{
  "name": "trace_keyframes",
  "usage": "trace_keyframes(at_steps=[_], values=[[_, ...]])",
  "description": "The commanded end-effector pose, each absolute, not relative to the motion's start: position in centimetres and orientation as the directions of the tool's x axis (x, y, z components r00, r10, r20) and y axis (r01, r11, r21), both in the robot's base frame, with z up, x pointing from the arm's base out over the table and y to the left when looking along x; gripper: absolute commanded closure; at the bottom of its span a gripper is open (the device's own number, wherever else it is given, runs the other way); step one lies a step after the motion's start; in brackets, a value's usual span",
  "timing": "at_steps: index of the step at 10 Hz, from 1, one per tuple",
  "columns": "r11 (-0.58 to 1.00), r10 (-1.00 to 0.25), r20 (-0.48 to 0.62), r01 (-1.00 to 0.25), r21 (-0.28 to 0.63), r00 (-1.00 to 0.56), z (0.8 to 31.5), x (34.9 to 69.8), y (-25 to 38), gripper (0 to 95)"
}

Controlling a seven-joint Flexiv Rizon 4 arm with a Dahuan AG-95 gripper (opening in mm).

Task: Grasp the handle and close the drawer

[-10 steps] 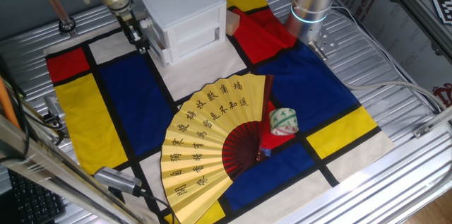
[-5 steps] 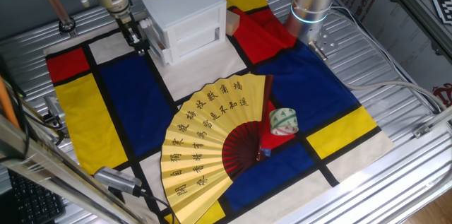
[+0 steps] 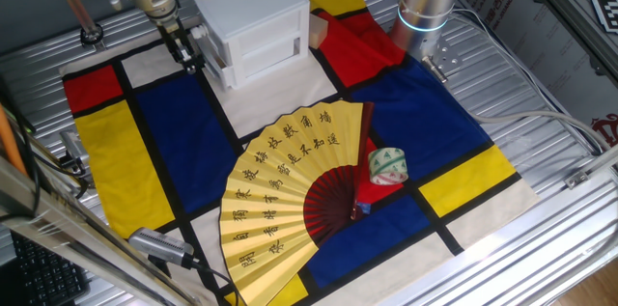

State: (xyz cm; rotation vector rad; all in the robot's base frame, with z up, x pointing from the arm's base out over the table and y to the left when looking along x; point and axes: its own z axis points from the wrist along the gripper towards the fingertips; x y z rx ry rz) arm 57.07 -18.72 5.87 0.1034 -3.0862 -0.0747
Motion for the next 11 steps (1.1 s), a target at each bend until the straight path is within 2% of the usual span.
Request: trace_keyframes(at_steps=[1, 3, 4, 11], values=[[0.997, -0.066, 0.052, -0.063, 0.051, -0.996, 5.88, 57.1, -18.72, 76.0], [0.997, -0.062, 0.053, -0.059, 0.054, -0.997, 5.88, 57.09, -18.72, 76.0], [0.997, -0.061, 0.052, -0.058, 0.055, -0.997, 5.89, 57.08, -18.72, 95.0], [0.997, -0.064, 0.048, -0.061, 0.056, -0.997, 5.86, 57.1, -18.69, 95.0]])
